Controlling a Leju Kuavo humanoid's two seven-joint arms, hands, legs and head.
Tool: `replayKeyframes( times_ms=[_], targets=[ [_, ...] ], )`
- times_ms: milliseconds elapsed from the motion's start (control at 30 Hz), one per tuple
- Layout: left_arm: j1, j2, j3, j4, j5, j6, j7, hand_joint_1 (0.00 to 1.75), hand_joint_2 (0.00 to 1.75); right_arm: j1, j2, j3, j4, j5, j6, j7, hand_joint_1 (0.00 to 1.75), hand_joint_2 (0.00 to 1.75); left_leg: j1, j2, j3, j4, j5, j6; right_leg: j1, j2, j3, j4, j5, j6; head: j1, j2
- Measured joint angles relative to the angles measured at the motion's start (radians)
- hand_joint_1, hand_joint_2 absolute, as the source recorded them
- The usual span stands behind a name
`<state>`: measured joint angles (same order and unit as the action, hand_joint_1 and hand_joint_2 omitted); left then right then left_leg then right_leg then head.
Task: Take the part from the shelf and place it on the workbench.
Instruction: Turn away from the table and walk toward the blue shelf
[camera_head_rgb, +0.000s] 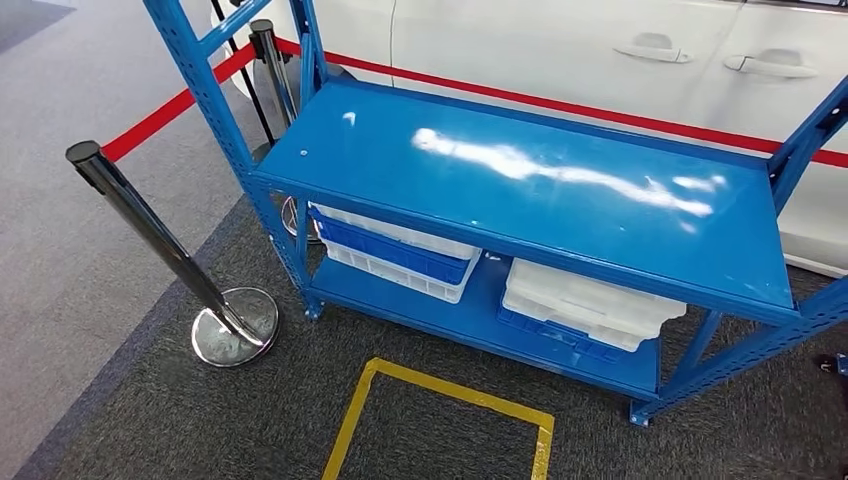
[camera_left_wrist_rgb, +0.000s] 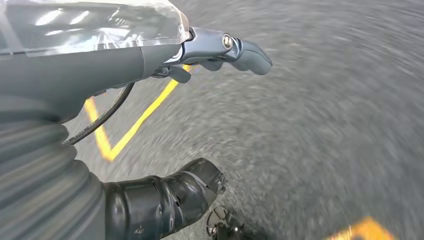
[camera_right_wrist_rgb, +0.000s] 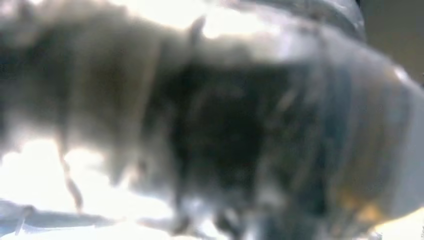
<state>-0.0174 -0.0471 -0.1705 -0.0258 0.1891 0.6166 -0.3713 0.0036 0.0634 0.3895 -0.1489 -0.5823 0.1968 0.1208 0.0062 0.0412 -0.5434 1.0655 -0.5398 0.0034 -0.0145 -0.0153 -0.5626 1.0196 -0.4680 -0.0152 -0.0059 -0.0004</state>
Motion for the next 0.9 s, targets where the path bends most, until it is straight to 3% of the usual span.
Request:
replayKeyframes(
  times_ms=[100,167,233,267,333,400,467,500,567,633,667,700,733,833,900],
  targets=[
    [-0.010,-0.016,-0.072,0.003,-0.037,-0.009,0.080,0.00,1.75,-0.010,0.000,0.027,0.000,0.022,0.052,-0.024,0.00,0.00,0.004,-0.030,-0.082,0.178,-0.094,-0.008,0.001,0.017,-0.006,0.000,0.004,-0.008,0.000,0.000],
    [-0.012,-0.024,-0.117,0.003,-0.072,-0.016,0.116,0.00,1.75,-0.015,-0.003,0.040,0.000,0.029,0.079,0.001,0.00,0.00,0.005,-0.032,-0.115,0.246,-0.108,-0.009,0.002,0.030,-0.009,0.003,0.004,-0.009,0.000,0.000],
    [-0.011,-0.030,-0.170,0.003,-0.107,-0.023,0.134,0.00,1.75,-0.023,-0.009,0.055,0.000,0.037,0.100,0.032,0.00,0.00,0.006,-0.034,-0.094,0.197,-0.059,-0.006,0.002,0.047,-0.009,0.006,0.004,-0.008,0.000,0.000],
    [-0.011,-0.033,-0.196,0.003,-0.120,-0.025,0.138,0.00,1.75,-0.027,-0.012,0.063,0.000,0.040,0.107,0.042,0.00,0.00,0.006,-0.041,-0.062,0.128,-0.017,-0.002,0.002,0.056,-0.008,0.008,0.004,-0.008,0.000,0.000],
    [-0.013,-0.036,-0.235,0.003,-0.132,-0.028,0.142,0.00,1.75,-0.033,-0.015,0.074,-0.001,0.043,0.114,0.050,0.00,0.00,0.005,-0.067,-0.003,-0.002,0.034,0.007,0.003,0.071,-0.010,0.011,0.004,-0.002,0.000,0.000],
    [-0.015,-0.038,-0.263,0.003,-0.147,-0.034,0.144,0.00,1.75,-0.036,-0.018,0.083,-0.001,0.048,0.118,0.050,0.00,0.00,0.003,-0.081,0.013,-0.044,0.039,0.013,0.002,0.082,-0.016,0.013,0.007,0.010,0.000,0.000],
    [-0.015,-0.039,-0.298,0.002,-0.186,-0.046,0.143,0.00,1.75,-0.037,-0.022,0.095,-0.001,0.061,0.122,0.031,0.00,0.00,0.004,-0.070,0.014,-0.052,0.046,0.020,0.002,0.091,-0.020,0.013,0.009,0.023,0.000,0.000],
    [-0.014,-0.039,-0.320,0.001,-0.217,-0.045,0.141,0.00,1.75,-0.037,-0.024,0.102,-0.001,0.067,0.122,0.013,0.00,0.00,0.006,-0.063,0.015,-0.058,0.050,0.027,0.003,0.084,-0.023,0.022,0.001,0.028,0.001,0.000],
    [-0.009,-0.039,-0.374,-0.007,-0.286,-0.022,0.137,0.00,1.75,-0.036,-0.029,0.111,-0.001,0.060,0.122,-0.036,0.00,0.00,0.009,-0.049,0.017,-0.067,0.057,0.040,0.004,0.055,-0.056,0.097,-0.048,0.034,0.003,0.000],
    [-0.002,-0.037,-0.424,-0.023,-0.305,0.002,0.128,0.00,1.75,-0.035,-0.033,0.108,-0.001,0.023,0.129,-0.077,0.00,0.00,0.006,-0.034,0.016,-0.068,0.057,0.045,0.005,0.033,-0.119,0.230,-0.112,0.038,0.004,0.000],
    [0.002,-0.036,-0.437,-0.033,-0.290,0.004,0.120,0.00,1.75,-0.034,-0.035,0.103,-0.001,0.002,0.133,-0.092,0.00,0.00,0.004,-0.026,0.016,-0.067,0.056,0.045,0.004,0.030,-0.143,0.279,-0.128,0.039,0.004,0.000],
    [0.008,-0.034,-0.442,-0.044,-0.263,0.003,0.111,0.00,1.75,-0.032,-0.036,0.096,-0.001,-0.020,0.134,-0.103,0.00,0.00,0.004,-0.017,0.017,-0.067,0.055,0.045,0.003,0.027,-0.150,0.293,-0.123,0.040,0.004,0.000],
    [0.012,-0.032,-0.441,-0.055,-0.233,0.002,0.101,0.00,1.75,-0.029,-0.038,0.087,0.000,-0.043,0.131,-0.113,0.00,0.00,0.003,-0.011,0.018,-0.067,0.053,0.044,0.002,0.024,-0.136,0.267,-0.100,0.040,0.004,0.000],
    [0.021,-0.027,-0.415,-0.081,-0.144,0.005,0.081,0.00,1.75,-0.021,-0.042,0.037,0.001,-0.141,0.075,-0.141,0.00,0.00,0.001,0.004,0.024,-0.060,0.043,0.035,0.004,-0.008,-0.037,0.072,-0.013,0.034,0.004,0.000],
    [0.023,-0.025,-0.386,-0.088,-0.090,0.015,0.079,0.00,1.75,-0.023,-0.043,-0.010,0.001,-0.187,-0.016,-0.143,0.00,0.00,-0.004,0.012,0.026,-0.057,0.037,0.025,0.009,-0.018,-0.013,0.017,-0.003,0.024,0.004,0.000]
  ],
)
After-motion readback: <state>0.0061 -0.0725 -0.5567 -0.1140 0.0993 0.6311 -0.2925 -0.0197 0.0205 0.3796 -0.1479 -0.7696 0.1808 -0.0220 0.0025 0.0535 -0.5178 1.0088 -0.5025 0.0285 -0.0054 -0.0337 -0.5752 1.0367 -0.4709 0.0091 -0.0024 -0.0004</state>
